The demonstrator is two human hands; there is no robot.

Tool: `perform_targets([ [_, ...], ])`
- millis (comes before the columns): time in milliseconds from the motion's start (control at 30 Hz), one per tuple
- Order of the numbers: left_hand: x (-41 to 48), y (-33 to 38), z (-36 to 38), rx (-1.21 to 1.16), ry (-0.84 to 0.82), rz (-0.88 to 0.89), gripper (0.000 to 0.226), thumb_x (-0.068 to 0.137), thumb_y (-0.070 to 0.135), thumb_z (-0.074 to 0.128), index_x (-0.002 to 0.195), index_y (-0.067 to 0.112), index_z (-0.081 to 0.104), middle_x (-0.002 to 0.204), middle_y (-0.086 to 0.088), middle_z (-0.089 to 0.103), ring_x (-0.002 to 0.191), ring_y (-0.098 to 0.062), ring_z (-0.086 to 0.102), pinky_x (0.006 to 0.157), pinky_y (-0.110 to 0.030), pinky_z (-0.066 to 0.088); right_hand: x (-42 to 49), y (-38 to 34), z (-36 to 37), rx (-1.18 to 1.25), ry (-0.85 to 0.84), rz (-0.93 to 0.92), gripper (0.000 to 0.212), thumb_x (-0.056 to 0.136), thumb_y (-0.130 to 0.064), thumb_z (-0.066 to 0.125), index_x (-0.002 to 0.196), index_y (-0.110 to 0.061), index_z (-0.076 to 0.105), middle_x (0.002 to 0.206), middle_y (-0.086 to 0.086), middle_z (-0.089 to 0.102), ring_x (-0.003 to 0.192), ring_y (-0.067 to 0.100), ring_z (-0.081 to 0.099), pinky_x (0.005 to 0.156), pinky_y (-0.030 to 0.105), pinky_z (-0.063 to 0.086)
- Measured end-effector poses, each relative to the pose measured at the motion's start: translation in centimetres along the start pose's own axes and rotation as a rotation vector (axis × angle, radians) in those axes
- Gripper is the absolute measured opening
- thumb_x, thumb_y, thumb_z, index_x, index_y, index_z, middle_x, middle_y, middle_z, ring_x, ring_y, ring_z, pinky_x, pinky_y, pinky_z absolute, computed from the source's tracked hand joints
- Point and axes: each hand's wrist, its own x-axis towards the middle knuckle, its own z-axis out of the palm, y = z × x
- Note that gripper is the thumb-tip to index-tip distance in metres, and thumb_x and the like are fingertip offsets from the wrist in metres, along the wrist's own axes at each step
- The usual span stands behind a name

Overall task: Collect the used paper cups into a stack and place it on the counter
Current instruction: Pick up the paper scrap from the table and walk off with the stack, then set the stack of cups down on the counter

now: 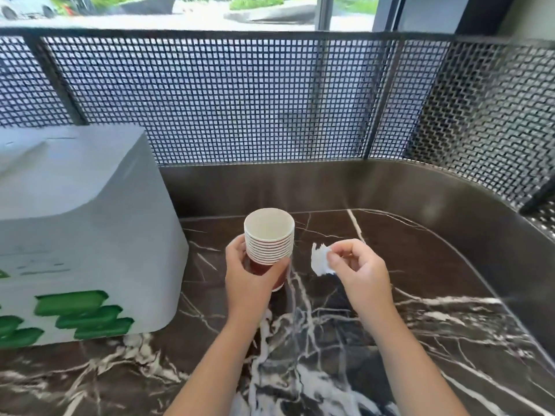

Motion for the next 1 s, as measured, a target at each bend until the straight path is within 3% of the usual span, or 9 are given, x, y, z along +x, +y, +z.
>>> perform_targets([
  [167,2.4,-0.8,1.5,-0.018,0.035,0.012,0.069,0.06,0.025,0.086,0.105,0.052,0.041,0.109,0.03,0.053,0.101,0.019,0.05,0.079,-0.01,0.042,1.7,0.8,0.7,0.022,0.022,0.004,0.022,0.08,-0.005,0.063,0.072,-0.025,0.061,0.067,-0.011,0.063,0.063,-0.004,0.057,0.057,0.006,0.043],
  [267,3.6,-1.3,2.2,-0.036,0.085,0.009,0.07,0.061,0.024,0.086,0.111,0.043,0.042,0.107,0.03,0.054,0.099,0.019,0.051,0.081,-0.013,0.041,2.4,1.3,1.0,0.015,0.026,0.015,0.02,0.081,-0.008,0.063,0.072,-0.026,0.061,0.067,-0.011,0.063,0.065,-0.003,0.058,0.058,0.008,0.045],
  [467,5.9,-1.5,3.3,-0.026,0.175,0.026,0.069,0.063,0.023,0.085,0.114,0.037,0.041,0.105,0.032,0.051,0.095,0.027,0.046,0.072,0.006,0.035,3.2,2.3,1.4,0.027,0.057,0.021,0.021,0.081,-0.009,0.063,0.071,-0.027,0.062,0.067,-0.012,0.063,0.066,-0.003,0.058,0.059,0.008,0.045],
  [567,7.0,-1.5,3.8,-0.008,0.192,0.018,0.068,0.064,0.024,0.085,0.114,0.036,0.04,0.105,0.033,0.048,0.094,0.029,0.044,0.071,0.008,0.033,3.4,2.7,1.4,0.039,0.072,0.024,0.019,0.08,-0.009,0.063,0.072,-0.026,0.062,0.067,-0.017,0.064,0.066,-0.003,0.058,0.058,0.006,0.043],
  [767,8.4,-1.5,4.9,0.028,0.201,-0.009,0.068,0.065,0.027,0.084,0.114,0.035,0.037,0.107,0.021,0.051,0.097,0.001,0.051,0.075,-0.004,0.035,3.5,3.2,1.2,0.039,0.092,0.037,0.018,0.08,-0.011,0.064,0.072,-0.027,0.062,0.068,-0.013,0.064,0.069,-0.002,0.059,0.06,0.007,0.044],
  [833,8.9,-1.6,5.2,0.053,0.202,-0.005,0.069,0.066,0.027,0.083,0.118,0.031,0.037,0.111,0.013,0.051,0.102,-0.007,0.05,0.083,-0.015,0.038,3.6,3.4,1.1,0.046,0.095,0.046,0.018,0.08,-0.011,0.064,0.072,-0.027,0.063,0.068,-0.013,0.065,0.069,-0.001,0.059,0.06,0.008,0.045],
  [900,9.3,-1.6,5.5,0.068,0.209,-0.003,0.07,0.067,0.027,0.083,0.121,0.026,0.037,0.114,0.01,0.05,0.105,-0.011,0.05,0.087,-0.023,0.039,3.6,3.5,1.0,0.053,0.098,0.05,0.018,0.08,-0.01,0.064,0.072,-0.027,0.063,0.067,-0.014,0.064,0.067,-0.001,0.058,0.059,0.008,0.045],
  [1000,9.9,-1.6,5.9,0.065,0.225,-0.014,0.071,0.067,0.025,0.083,0.122,0.023,0.038,0.114,0.009,0.051,0.105,-0.012,0.05,0.088,-0.024,0.039,3.5,3.7,0.9,0.059,0.099,0.058,0.019,0.08,-0.009,0.064,0.071,-0.026,0.062,0.067,-0.012,0.064,0.065,-0.001,0.057,0.06,0.01,0.045],
])
